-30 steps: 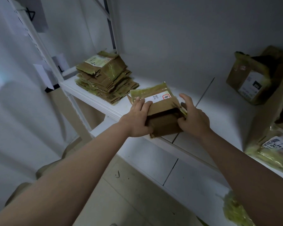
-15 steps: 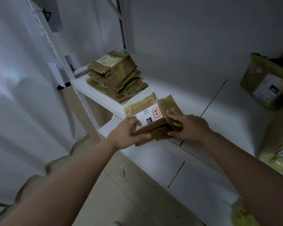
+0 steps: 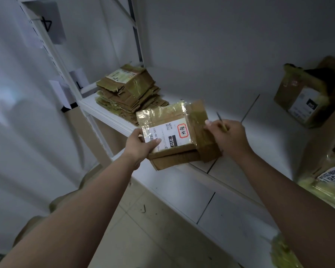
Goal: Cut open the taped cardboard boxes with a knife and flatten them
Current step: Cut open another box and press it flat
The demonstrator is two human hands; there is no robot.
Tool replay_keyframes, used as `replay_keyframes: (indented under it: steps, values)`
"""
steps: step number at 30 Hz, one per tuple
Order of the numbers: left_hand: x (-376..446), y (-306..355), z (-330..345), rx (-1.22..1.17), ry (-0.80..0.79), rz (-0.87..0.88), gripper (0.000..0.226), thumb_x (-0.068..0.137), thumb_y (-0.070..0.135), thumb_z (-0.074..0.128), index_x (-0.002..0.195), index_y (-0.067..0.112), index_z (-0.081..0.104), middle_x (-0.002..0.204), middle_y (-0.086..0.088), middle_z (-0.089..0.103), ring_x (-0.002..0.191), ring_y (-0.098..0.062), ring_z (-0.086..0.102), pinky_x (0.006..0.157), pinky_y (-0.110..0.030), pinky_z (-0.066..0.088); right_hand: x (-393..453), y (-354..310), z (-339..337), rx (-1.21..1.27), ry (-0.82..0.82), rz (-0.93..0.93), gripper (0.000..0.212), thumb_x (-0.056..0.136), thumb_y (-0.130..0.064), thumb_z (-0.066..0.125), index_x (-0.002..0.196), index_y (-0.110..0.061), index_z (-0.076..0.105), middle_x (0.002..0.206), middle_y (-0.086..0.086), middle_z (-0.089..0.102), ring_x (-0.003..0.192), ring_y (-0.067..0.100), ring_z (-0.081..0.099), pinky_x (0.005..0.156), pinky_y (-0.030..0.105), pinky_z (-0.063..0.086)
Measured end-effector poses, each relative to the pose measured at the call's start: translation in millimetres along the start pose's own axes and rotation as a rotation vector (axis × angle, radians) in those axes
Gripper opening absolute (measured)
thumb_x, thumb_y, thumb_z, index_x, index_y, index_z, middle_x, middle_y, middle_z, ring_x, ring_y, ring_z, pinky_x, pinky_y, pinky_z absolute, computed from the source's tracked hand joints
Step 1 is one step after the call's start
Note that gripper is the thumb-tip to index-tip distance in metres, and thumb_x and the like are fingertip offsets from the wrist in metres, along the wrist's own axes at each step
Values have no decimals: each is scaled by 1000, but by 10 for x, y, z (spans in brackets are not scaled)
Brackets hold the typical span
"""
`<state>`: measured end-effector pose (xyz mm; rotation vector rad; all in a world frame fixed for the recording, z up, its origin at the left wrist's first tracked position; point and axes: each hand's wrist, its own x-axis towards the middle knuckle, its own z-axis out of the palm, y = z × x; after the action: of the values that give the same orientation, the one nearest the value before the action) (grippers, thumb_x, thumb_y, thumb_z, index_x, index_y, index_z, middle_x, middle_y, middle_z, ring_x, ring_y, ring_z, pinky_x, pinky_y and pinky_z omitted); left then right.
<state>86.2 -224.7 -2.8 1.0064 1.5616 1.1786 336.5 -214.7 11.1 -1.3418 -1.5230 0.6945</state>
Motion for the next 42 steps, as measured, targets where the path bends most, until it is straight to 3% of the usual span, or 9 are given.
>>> replay_keyframes:
  steps: [6,15,18,22,26,30,32,35,42]
  values:
    - [-110,313,-45,110,-154,358,41,79,-4,73,105,19,52,96,-2,71,86,-13,71,67,-22,57,193,-269,-73,7,281,-208,32,86,-39,47,90,-12,65,82,5,67,80,25,63,73,49,52]
    - [-212,529,18,313,-243,585,40,75,8,80,106,15,55,104,4,70,98,-8,68,88,-36,56,166,-456,-290,-448,-128,-290,46,87,-58,30,96,-29,65,83,-7,68,83,20,63,76,42,51]
    - [-208,553,44,317,-259,577,43,74,11,80,109,11,55,106,1,71,100,-12,68,91,-44,54,162,-515,-382,-602,-224,-354,41,93,-54,30,91,-27,61,88,-8,66,85,21,60,76,39,48]
    - [-181,525,103,297,-257,525,40,75,22,81,105,17,55,99,-15,70,93,-29,69,84,-50,56,84,-498,-385,-454,17,-423,27,95,-38,36,87,-18,53,83,-4,54,77,23,55,66,34,40]
    - [-188,412,174,90,-252,367,37,83,1,70,114,11,52,100,-9,72,90,-21,72,73,-31,59,107,-457,-382,-234,276,-365,38,97,-36,32,103,-7,57,101,7,55,87,23,56,75,35,44]
    - [-148,235,316,30,-228,131,34,87,9,69,116,13,51,108,-15,70,89,-25,71,80,-42,59,145,-277,-362,-323,251,-334,34,96,-22,39,124,-11,55,125,10,53,102,30,59,86,39,48]
    - [-91,165,381,137,-181,86,41,87,15,71,123,12,50,112,-11,68,96,-26,69,87,-48,56,116,-114,-282,-499,121,-274,39,94,-11,44,132,-16,52,137,6,50,124,29,46,96,40,42]
    - [-46,124,479,484,-143,187,70,84,23,73,142,10,36,127,-2,55,115,-26,57,100,-43,47,23,112,-122,-613,-169,-118,47,100,-28,40,146,-25,32,156,1,26,145,26,16,115,48,21]
    - [-11,22,801,1226,-250,497,74,96,48,45,153,17,11,162,-13,3,148,-34,-5,117,-54,8,-50,435,139,-770,-403,7,59,100,-48,24,151,-31,1,159,-2,-13,145,22,-17,116,54,0]
